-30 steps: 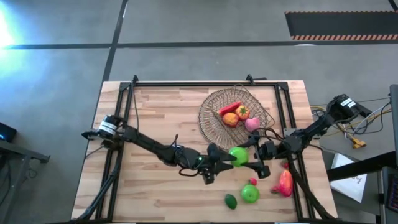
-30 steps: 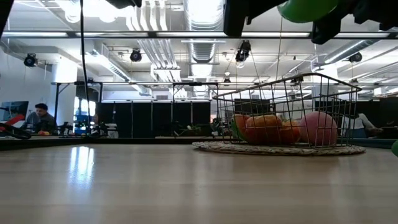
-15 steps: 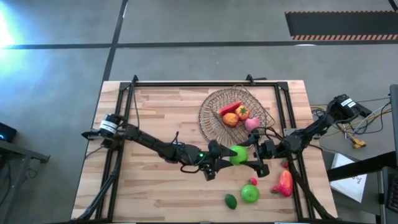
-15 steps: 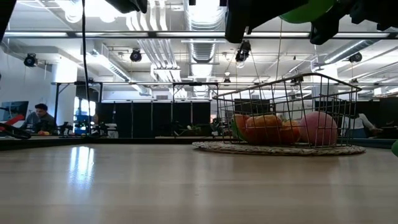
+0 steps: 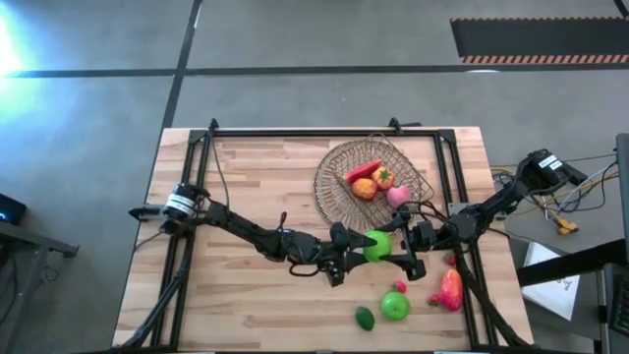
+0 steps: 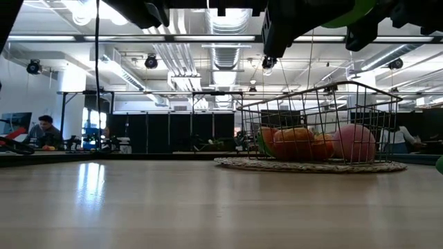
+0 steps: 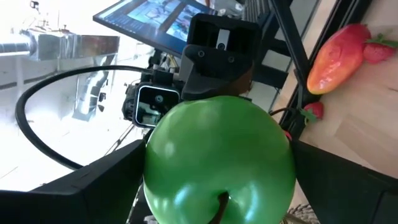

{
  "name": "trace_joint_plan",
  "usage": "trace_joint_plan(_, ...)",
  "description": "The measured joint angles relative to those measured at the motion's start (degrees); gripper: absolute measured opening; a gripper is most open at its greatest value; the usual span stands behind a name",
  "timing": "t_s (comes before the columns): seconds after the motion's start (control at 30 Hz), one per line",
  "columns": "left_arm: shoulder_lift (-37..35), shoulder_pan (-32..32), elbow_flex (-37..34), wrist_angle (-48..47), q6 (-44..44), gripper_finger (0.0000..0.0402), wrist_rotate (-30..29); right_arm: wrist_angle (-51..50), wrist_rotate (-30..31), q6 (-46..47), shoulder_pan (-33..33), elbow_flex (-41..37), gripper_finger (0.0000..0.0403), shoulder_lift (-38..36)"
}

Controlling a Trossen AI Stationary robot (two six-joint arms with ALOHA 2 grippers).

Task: Build produce basket
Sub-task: Put the top green apple into the gold mesh basket

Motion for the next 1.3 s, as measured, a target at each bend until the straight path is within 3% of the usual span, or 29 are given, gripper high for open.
trace_joint_plan(0.6,0.3,-0.1,0.0,1.4,0.0,0.0346,-1.0,-0.5,-0.1,0.7,0.0,0.0,0.0317,0.0)
trace_joint_plan(0.87,0.4,-0.5,0.0,-2.0,-0.2,0.0342,-1.7,-3.1,0.7,2.7,-0.1,0.1,0.0365,0.0)
trace_joint_plan(1.2,0.4,-1.1,0.0,-12.0,-7.1,0.0341,-3.8,-4.3,0.6,2.2,0.0,0.2,0.037,-0.7)
trace_joint_plan(1.3,0.4,-1.2,0.0,-13.6,-9.4,0.0341,-5.7,-4.7,3.6,-0.3,0.0,0.2,0.037,-2.3)
